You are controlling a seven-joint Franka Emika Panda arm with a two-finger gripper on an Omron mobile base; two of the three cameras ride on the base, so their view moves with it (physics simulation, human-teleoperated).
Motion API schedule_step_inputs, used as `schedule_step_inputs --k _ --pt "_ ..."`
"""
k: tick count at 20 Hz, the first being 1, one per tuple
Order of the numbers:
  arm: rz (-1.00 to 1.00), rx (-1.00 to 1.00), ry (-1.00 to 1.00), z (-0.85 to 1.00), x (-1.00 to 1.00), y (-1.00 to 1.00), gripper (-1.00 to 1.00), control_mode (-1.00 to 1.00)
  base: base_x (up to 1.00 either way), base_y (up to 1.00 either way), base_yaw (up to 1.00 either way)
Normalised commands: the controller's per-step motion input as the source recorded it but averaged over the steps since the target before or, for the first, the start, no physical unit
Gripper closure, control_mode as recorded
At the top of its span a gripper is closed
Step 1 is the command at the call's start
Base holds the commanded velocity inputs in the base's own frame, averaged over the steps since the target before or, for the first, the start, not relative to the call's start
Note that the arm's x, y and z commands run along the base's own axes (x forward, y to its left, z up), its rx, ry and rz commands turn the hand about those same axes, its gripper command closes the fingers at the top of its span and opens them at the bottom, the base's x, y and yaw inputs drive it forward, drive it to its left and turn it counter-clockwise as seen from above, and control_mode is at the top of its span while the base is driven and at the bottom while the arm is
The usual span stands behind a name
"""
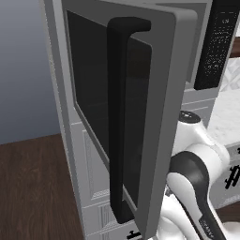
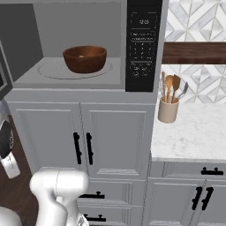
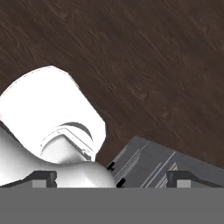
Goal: Pick the squash from the sink and place it in the bowl. Then pick the bowl and place it in the microwave. Then close the microwave door and press the start button.
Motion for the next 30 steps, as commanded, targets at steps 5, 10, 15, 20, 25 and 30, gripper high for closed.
schedule_step_inputs --k 5,10,15,20,25,30 --pt "0.03 0.10 -0.19 -0.51 -0.87 -0.35 -1.00 -1.00 0.00 0.00 0.00" --pt "0.10 0.13 -0.27 -0.27 -0.99 -0.38 -1.00 -1.00 0.00 0.00 0.00" --pt "0.22 0.07 -0.23 -0.35 -0.93 -0.35 -1.00 -1.00 0.00 0.00 0.00" --pt "0.19 0.05 -0.21 -0.47 -0.84 -0.32 -1.00 -1.00 0.00 0.00 0.00" --pt "0.00 0.10 -0.19 -0.55 -0.54 0.11 -1.00 -1.00 0.00 0.00 0.00" --pt "0.00 0.10 -0.13 -0.47 -0.31 0.38 -1.00 -1.00 0.00 0.00 0.00"
